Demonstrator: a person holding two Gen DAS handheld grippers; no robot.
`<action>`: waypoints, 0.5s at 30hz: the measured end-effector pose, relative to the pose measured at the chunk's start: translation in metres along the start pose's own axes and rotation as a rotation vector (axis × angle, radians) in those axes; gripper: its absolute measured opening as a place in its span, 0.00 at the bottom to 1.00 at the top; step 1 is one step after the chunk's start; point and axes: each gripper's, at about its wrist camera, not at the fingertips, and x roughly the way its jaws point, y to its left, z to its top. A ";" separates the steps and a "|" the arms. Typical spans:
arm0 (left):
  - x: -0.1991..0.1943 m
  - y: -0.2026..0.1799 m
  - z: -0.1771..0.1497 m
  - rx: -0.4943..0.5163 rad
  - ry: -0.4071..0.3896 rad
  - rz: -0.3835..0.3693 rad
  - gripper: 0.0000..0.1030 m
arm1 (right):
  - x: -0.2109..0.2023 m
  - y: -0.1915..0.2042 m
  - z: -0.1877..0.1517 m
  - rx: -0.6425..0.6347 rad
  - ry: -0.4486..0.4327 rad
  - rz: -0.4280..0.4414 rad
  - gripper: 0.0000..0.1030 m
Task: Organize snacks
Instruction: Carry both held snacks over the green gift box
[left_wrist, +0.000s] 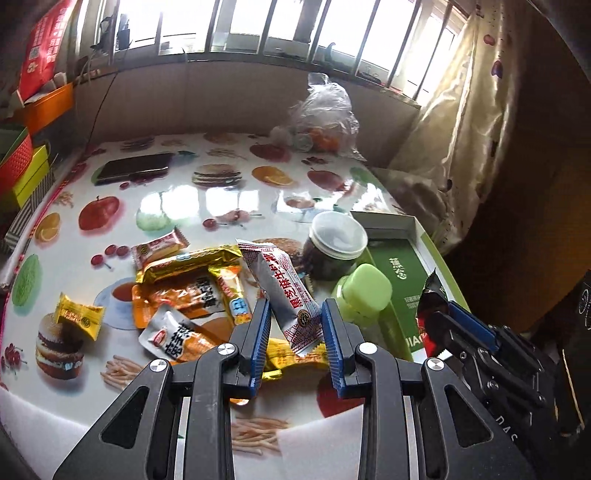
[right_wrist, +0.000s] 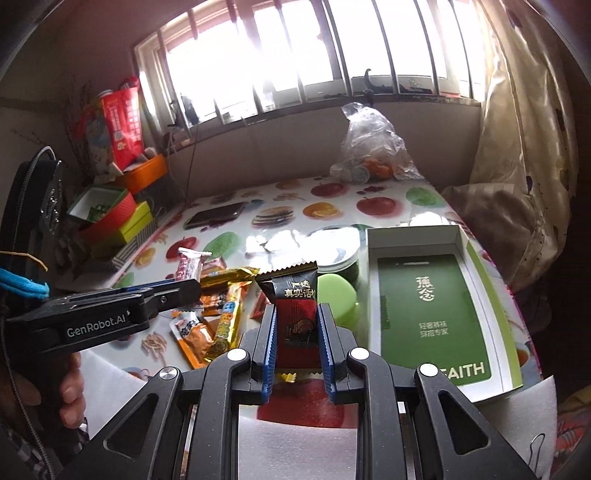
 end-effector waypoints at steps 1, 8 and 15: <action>0.001 -0.004 0.002 0.005 -0.001 -0.012 0.29 | -0.002 -0.005 0.001 0.007 -0.004 -0.009 0.19; 0.012 -0.040 0.013 0.066 -0.005 -0.075 0.29 | -0.010 -0.041 0.004 0.064 -0.018 -0.076 0.19; 0.030 -0.070 0.019 0.104 0.015 -0.143 0.29 | -0.010 -0.072 0.001 0.108 -0.015 -0.143 0.19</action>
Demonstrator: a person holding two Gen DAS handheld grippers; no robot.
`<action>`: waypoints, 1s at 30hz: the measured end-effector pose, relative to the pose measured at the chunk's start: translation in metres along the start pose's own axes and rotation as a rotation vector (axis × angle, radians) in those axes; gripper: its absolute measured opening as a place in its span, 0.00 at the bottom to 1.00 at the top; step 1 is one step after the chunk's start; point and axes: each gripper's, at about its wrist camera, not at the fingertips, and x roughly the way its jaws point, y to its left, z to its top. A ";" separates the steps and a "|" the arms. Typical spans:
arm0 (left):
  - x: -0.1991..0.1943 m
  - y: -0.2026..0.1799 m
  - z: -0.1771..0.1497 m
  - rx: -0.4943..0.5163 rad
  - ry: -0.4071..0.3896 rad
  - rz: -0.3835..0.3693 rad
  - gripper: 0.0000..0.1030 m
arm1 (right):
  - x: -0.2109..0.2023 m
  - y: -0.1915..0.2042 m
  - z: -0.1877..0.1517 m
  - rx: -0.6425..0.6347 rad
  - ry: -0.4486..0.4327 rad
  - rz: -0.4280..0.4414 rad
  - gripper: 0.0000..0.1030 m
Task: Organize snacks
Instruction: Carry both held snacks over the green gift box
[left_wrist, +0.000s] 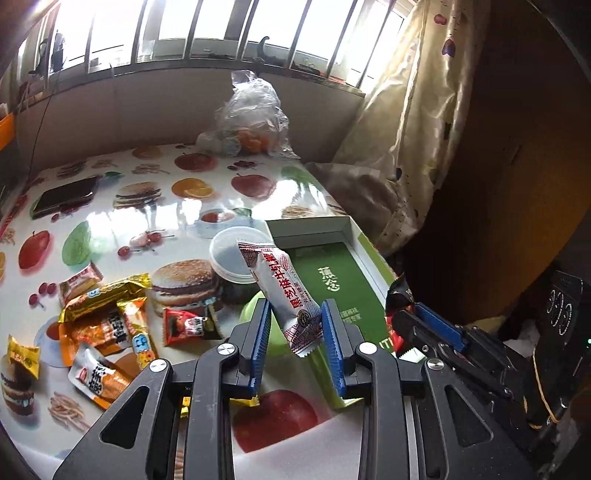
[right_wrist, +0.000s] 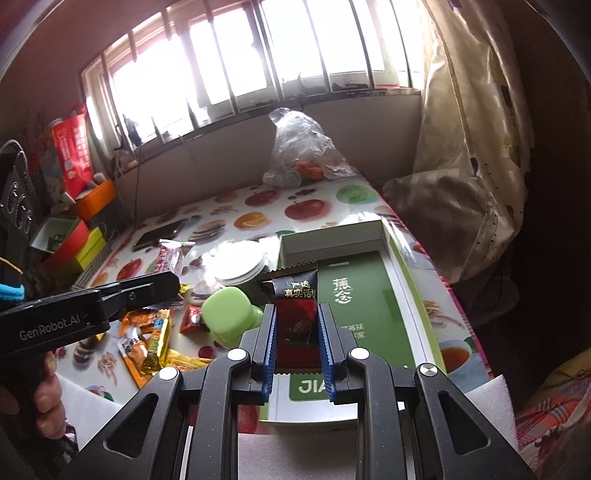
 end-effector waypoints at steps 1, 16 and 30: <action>0.003 -0.004 0.000 0.007 0.006 -0.003 0.29 | 0.001 -0.004 0.000 0.007 0.002 -0.008 0.19; 0.055 -0.044 -0.009 0.098 0.113 -0.075 0.29 | 0.033 -0.050 -0.009 0.033 0.081 -0.094 0.19; 0.085 -0.057 -0.021 0.134 0.197 -0.046 0.29 | 0.045 -0.063 -0.021 0.022 0.127 -0.113 0.20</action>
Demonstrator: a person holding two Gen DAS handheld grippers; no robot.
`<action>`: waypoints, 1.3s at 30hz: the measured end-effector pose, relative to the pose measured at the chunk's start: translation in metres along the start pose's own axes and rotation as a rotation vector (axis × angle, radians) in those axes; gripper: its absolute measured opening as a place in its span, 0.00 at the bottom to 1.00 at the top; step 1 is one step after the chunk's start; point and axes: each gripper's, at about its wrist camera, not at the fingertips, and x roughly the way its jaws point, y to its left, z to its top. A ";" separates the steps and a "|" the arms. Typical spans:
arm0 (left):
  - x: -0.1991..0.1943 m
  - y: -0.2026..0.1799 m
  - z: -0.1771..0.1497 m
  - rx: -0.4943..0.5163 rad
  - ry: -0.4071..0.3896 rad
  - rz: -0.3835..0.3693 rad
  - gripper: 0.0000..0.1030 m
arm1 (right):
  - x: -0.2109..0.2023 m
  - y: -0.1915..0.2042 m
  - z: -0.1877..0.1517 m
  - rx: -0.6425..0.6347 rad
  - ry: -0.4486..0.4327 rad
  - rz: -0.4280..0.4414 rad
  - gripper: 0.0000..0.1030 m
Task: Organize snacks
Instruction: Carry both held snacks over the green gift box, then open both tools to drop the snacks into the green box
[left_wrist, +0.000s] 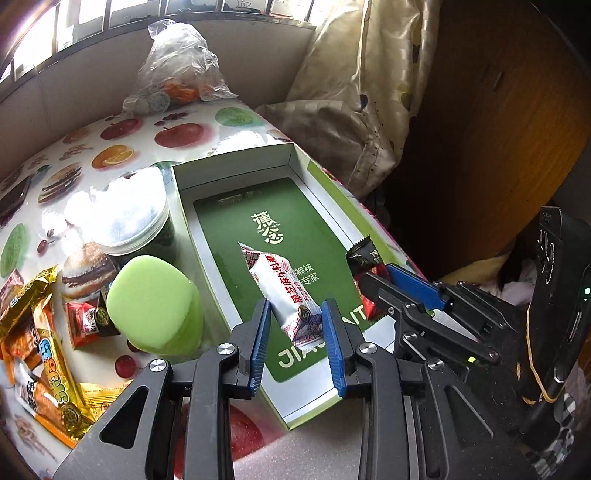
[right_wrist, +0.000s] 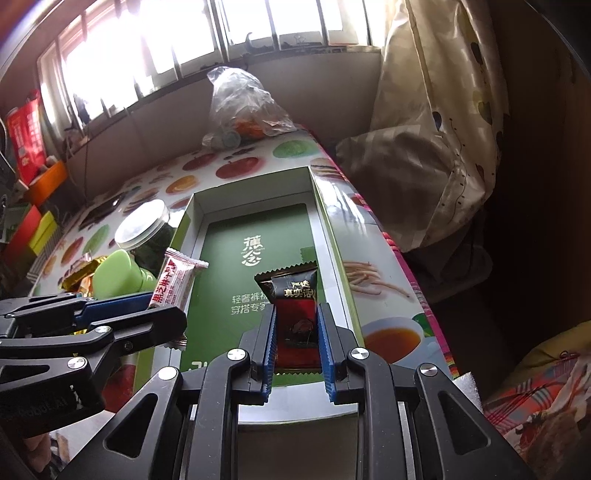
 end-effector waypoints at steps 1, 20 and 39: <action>0.001 0.000 -0.001 0.000 0.005 0.002 0.29 | 0.001 -0.001 -0.001 0.000 0.003 -0.002 0.20; -0.003 -0.002 -0.007 -0.005 0.009 0.016 0.29 | -0.001 0.001 -0.005 0.006 0.011 -0.011 0.27; -0.055 0.011 -0.029 0.009 -0.102 0.077 0.38 | -0.031 0.029 -0.005 -0.005 -0.048 -0.001 0.37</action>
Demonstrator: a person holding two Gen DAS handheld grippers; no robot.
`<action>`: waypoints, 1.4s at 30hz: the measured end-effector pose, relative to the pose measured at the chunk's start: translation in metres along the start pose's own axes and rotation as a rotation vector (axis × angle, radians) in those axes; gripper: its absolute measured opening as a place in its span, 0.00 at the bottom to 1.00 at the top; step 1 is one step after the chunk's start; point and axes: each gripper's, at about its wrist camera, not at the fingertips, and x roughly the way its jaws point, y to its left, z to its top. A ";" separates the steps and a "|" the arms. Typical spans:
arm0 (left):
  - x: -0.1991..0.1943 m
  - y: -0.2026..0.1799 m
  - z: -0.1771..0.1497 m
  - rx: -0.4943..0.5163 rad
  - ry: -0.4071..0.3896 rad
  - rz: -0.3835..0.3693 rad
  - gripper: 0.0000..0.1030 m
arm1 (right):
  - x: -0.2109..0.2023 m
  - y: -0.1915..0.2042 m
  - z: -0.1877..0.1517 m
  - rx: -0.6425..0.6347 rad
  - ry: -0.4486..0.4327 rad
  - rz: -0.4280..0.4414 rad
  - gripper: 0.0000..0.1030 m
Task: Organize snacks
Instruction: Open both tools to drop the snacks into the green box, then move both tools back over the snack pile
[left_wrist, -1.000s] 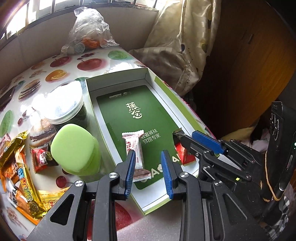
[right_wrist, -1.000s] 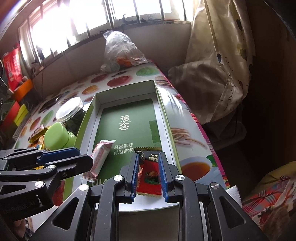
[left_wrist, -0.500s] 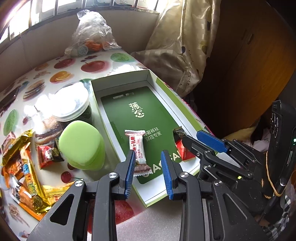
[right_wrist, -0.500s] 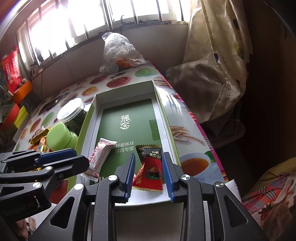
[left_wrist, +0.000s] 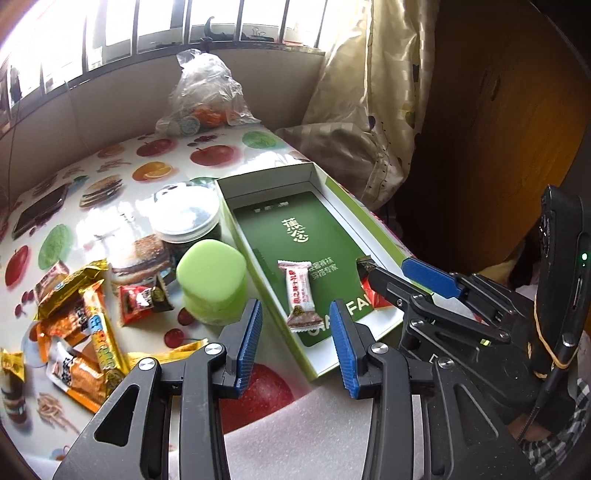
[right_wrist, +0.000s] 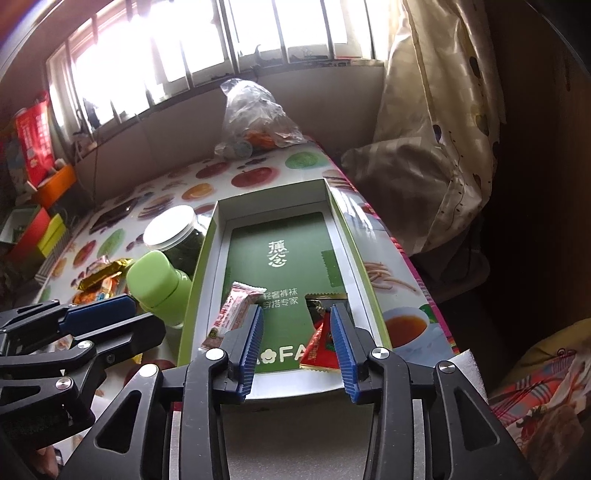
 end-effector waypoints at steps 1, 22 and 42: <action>-0.002 0.002 -0.001 -0.003 -0.001 0.003 0.38 | -0.001 0.002 0.000 -0.001 -0.003 0.004 0.37; -0.043 0.074 -0.039 -0.123 -0.044 0.127 0.38 | -0.010 0.081 -0.006 -0.134 -0.008 0.131 0.42; -0.065 0.195 -0.094 -0.383 -0.015 0.313 0.38 | 0.027 0.154 -0.022 -0.295 0.094 0.232 0.43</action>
